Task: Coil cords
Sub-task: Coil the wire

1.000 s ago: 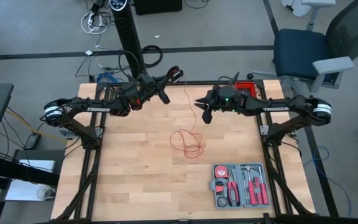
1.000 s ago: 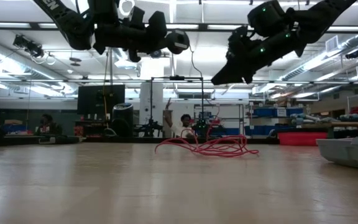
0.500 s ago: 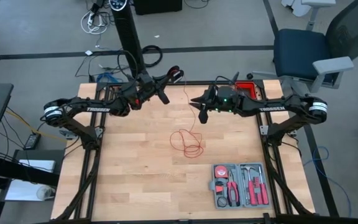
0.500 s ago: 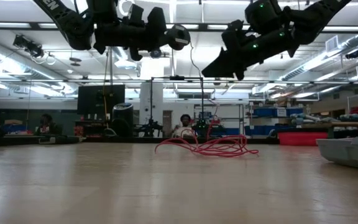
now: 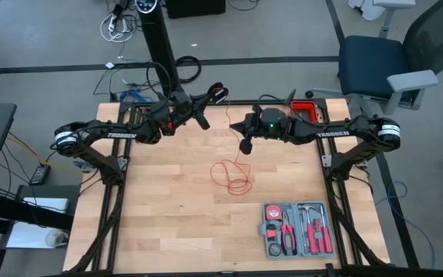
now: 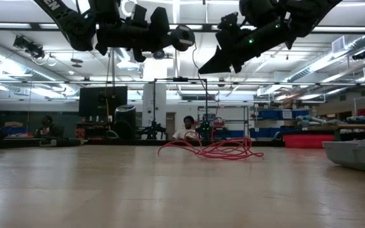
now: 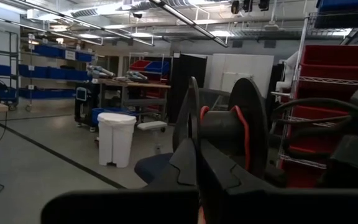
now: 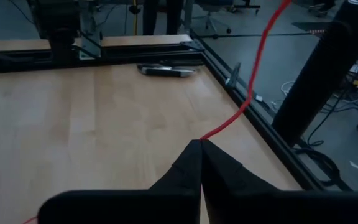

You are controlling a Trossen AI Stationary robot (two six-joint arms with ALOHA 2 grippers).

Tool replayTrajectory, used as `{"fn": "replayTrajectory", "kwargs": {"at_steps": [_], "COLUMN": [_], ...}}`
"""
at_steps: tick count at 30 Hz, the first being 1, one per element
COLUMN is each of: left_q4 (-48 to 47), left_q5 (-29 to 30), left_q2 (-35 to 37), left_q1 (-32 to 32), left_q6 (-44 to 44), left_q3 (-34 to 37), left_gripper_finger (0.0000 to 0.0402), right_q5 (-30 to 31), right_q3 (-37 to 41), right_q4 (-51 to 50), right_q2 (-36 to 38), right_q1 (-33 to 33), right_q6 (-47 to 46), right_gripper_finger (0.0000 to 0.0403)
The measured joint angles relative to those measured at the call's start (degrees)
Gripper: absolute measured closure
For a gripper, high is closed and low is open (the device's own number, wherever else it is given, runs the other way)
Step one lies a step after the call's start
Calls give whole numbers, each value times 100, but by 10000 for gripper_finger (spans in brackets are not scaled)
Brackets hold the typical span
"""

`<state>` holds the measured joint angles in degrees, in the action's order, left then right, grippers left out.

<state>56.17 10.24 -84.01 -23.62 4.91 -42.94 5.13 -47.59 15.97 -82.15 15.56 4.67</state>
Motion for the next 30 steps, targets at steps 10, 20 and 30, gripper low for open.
{"fn": "replayTrajectory", "kwargs": {"at_steps": [10, 20, 30], "left_q4": [68, 142, 128], "left_q5": [61, -153, -238], "left_q2": [0, 0, 0], "left_q1": [-4, -2, -2], "left_q6": [278, 906, 879], "left_q3": [-1, 0, 0], "left_gripper_finger": [401, 401, 401], "right_q5": [175, 471, 675], "right_q3": [-129, -885, -1115], "right_q4": [160, -696, -2103], "right_q2": [-133, -532, -128], "right_q1": [-158, -353, -650], "right_q6": [32, 655, 352], "right_gripper_finger": [402, 402, 350]}}
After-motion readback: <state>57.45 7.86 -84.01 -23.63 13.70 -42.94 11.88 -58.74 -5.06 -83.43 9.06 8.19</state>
